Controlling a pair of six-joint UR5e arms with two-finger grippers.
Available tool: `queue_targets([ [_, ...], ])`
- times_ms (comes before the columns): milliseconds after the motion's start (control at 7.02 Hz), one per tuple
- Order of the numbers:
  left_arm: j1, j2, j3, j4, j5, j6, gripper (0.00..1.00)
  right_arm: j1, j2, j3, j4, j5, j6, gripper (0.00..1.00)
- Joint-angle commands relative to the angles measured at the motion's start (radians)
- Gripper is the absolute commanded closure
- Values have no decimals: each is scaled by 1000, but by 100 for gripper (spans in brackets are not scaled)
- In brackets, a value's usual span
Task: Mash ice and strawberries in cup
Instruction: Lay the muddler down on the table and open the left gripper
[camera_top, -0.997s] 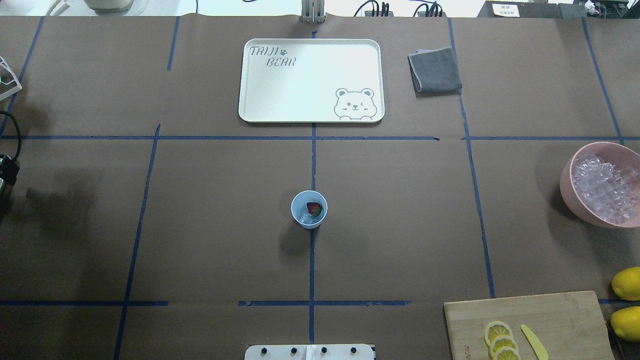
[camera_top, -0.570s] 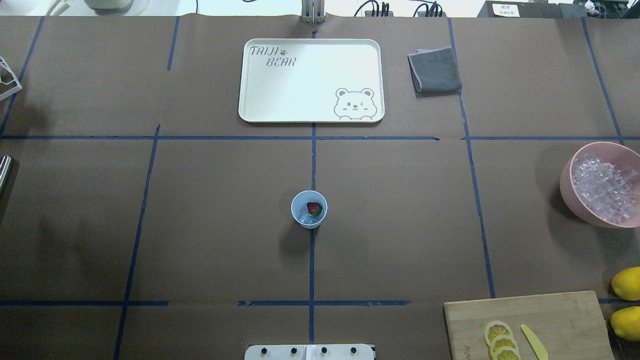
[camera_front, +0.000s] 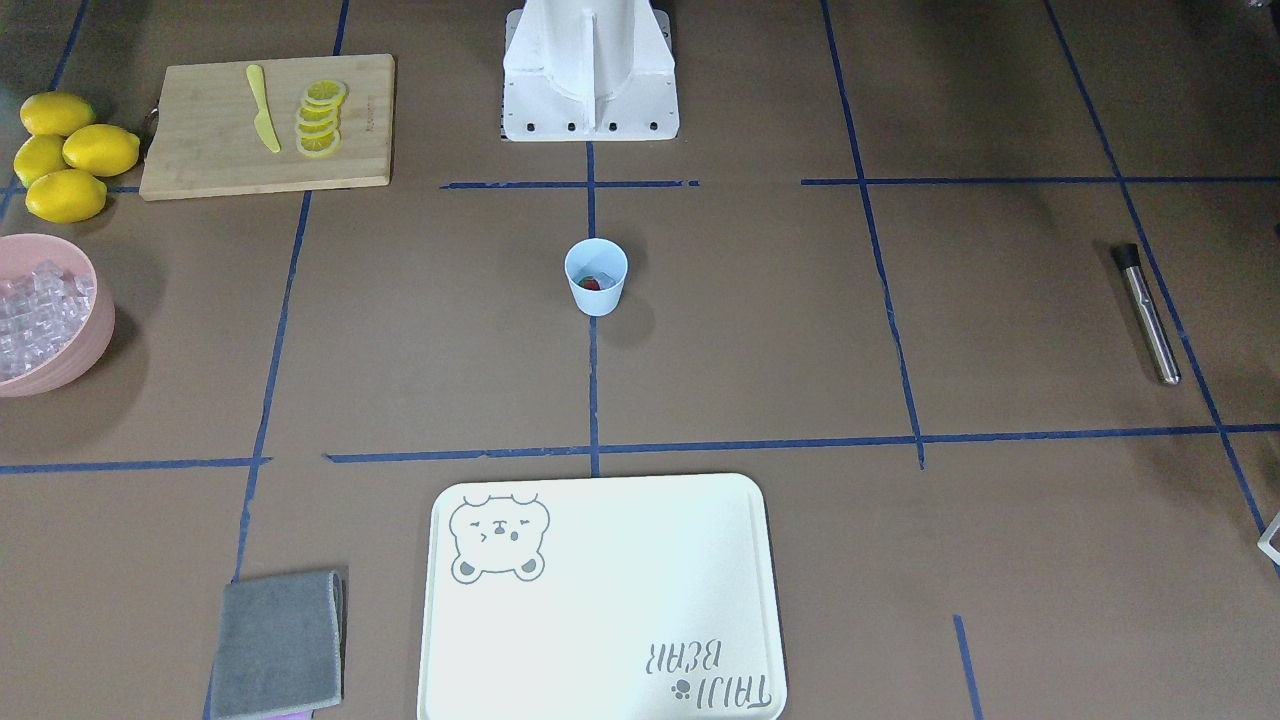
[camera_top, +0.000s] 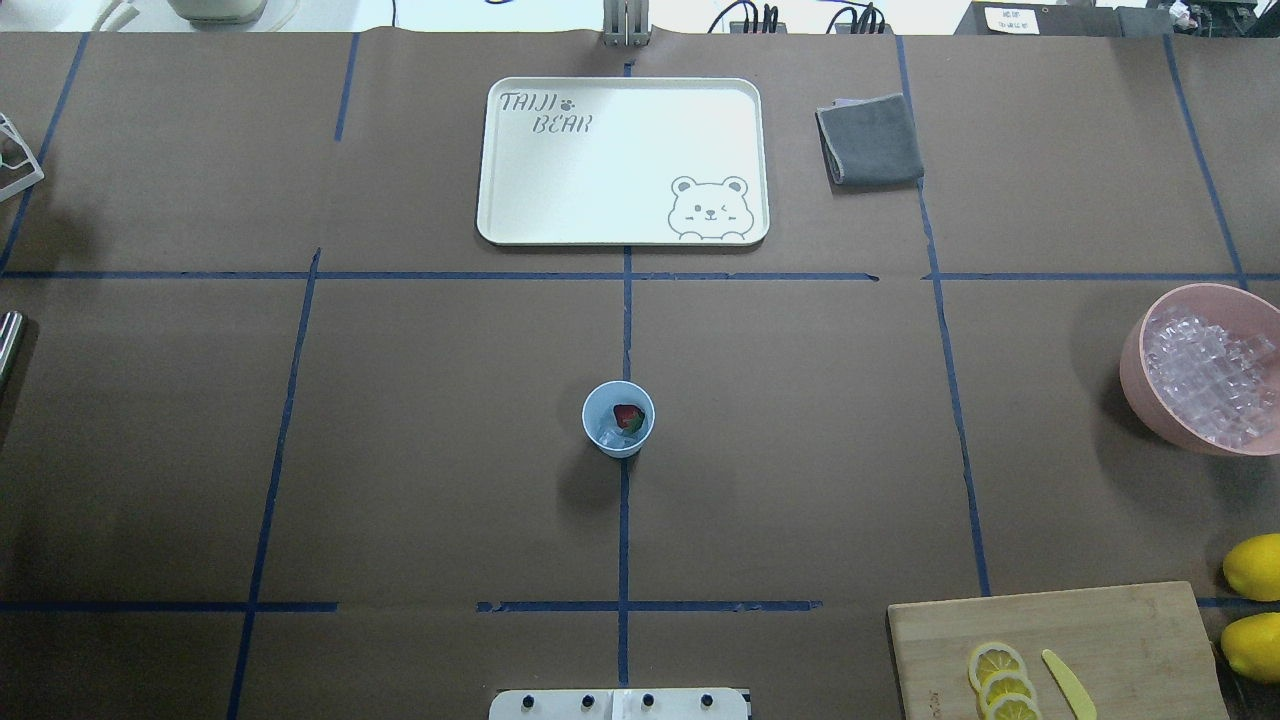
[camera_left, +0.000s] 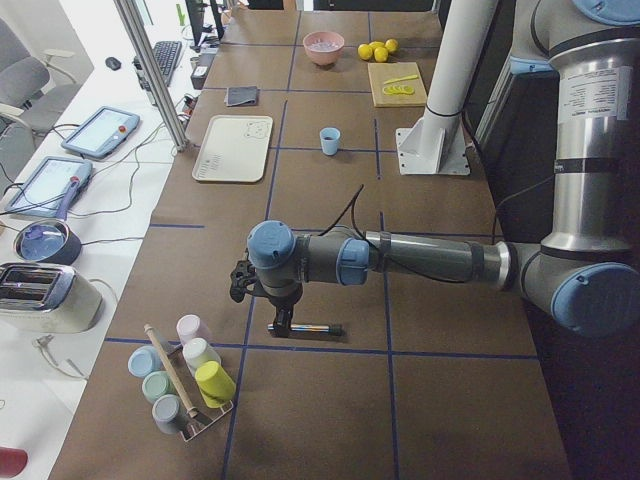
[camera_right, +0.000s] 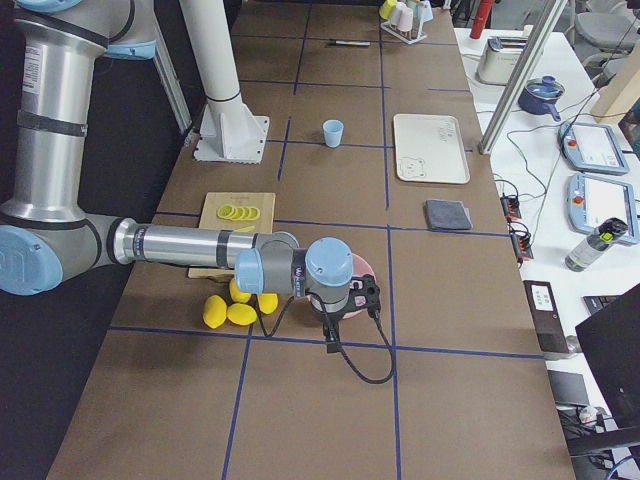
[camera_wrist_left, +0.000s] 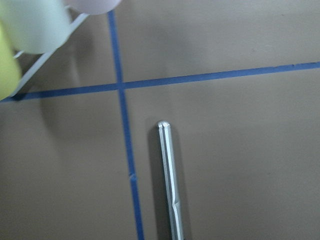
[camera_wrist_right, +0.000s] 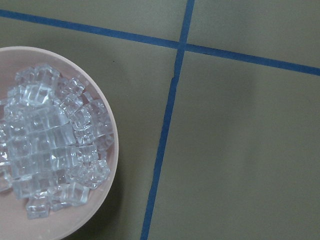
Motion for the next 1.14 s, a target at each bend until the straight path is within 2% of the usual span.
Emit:
queue_targets([
  [0, -14, 9, 3, 16, 82, 6, 0, 3, -2, 9, -16, -6, -2, 1],
  [570, -12, 49, -1, 18, 78, 6, 0, -31, -39, 44, -16, -69, -44, 1],
  [997, -5, 49, -14, 21, 84, 3, 0, -8, -45, 49, -16, -70, -48, 1],
])
